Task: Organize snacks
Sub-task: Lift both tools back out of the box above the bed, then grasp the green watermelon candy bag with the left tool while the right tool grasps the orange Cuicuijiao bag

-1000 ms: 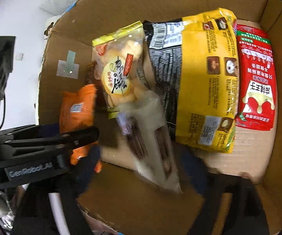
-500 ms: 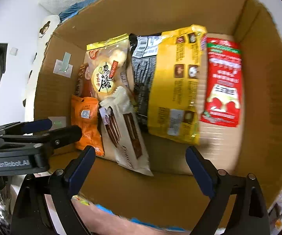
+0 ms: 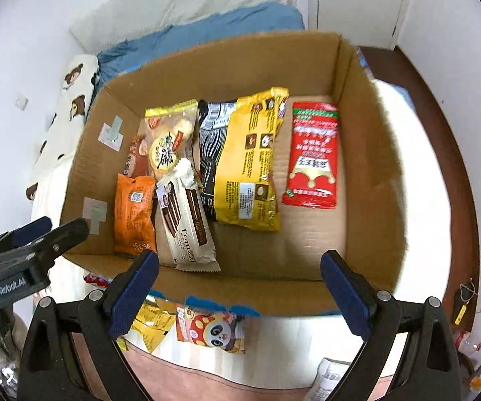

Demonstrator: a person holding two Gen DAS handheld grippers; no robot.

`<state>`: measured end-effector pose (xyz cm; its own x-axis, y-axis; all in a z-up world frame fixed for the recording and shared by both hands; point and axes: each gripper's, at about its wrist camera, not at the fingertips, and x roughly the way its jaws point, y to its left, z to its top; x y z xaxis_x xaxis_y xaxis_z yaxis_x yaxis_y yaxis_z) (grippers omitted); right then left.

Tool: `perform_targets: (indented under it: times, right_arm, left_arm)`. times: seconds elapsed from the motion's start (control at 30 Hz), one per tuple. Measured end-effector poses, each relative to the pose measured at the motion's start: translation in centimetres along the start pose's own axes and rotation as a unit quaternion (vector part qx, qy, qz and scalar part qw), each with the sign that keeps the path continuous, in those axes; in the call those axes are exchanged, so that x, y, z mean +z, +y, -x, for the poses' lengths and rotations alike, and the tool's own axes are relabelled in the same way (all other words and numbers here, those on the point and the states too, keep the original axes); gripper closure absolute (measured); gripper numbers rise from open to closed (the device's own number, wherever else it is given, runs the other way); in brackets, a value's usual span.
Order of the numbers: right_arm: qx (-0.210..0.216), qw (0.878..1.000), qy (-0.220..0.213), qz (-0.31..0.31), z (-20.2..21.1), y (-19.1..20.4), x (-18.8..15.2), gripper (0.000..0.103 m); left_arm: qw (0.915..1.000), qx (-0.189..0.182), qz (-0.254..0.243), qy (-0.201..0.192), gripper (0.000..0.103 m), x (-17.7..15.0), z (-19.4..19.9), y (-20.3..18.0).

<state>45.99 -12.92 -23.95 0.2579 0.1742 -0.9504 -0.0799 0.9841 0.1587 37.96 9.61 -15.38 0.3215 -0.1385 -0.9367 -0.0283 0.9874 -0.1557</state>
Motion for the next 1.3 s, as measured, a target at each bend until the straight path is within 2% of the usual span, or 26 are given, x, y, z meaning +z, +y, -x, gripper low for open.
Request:
perform_targets:
  times: [0.2, 0.37, 0.57, 0.73, 0.9, 1.0, 1.13, 1.2, 1.27, 1.3]
  right_arm:
    - [-0.012, 0.999, -0.046, 0.013, 3.5, 1.3, -1.9, 0.004]
    - [-0.015, 0.997, -0.077, 0.020, 6.1, 2.1, -3.3, 0.004]
    - [-0.009, 0.994, -0.107, 0.016, 9.4, 2.3, -4.8, 0.004]
    - [0.005, 0.993, -0.120, 0.011, 11.5, 2.3, -6.4, 0.004]
    - [0.020, 0.996, -0.090, 0.000, 9.7, 2.0, -9.3, 0.004]
    - [0.045, 0.998, -0.047, -0.026, 5.9, 1.4, -10.6, 0.004]
    - [0.060, 0.997, -0.016, -0.043, 0.7, 1.0, -11.0, 0.004]
    - [0.074, 0.996, -0.008, -0.050, -1.7, 0.9, -10.5, 0.009]
    - [0.081, 0.995, 0.004, -0.057, -4.0, 0.8, -10.0, 0.023]
    - [0.087, 0.994, 0.013, -0.064, -5.2, 0.6, -9.7, 0.026]
  left_arm:
    - [0.9981, 0.014, -0.014, -0.058, 0.011, -1.9, 3.9, -0.7]
    - [0.9923, 0.032, -0.028, -0.116, 0.011, -3.5, 7.2, -1.7]
    - [0.9893, 0.028, -0.028, -0.140, 0.011, -4.8, 9.7, -2.2]
    - [0.9887, 0.014, -0.005, -0.149, 0.011, -6.3, 11.3, -1.4]
    - [0.9904, 0.018, 0.027, -0.134, 0.011, -9.4, 10.2, 0.6]
    - [0.9930, 0.028, 0.061, -0.098, 0.011, -11.9, 7.4, 2.9]
    - [0.9923, 0.042, 0.114, -0.022, 0.011, -15.3, 2.1, 6.6]
    - [0.9898, 0.053, 0.132, 0.005, 0.011, -16.4, 0.2, 8.0]
    - [0.9868, 0.062, 0.149, 0.016, 0.011, -17.6, -0.9, 9.3]
    - [0.9852, 0.067, 0.156, 0.023, 0.011, -18.2, -1.4, 9.7]
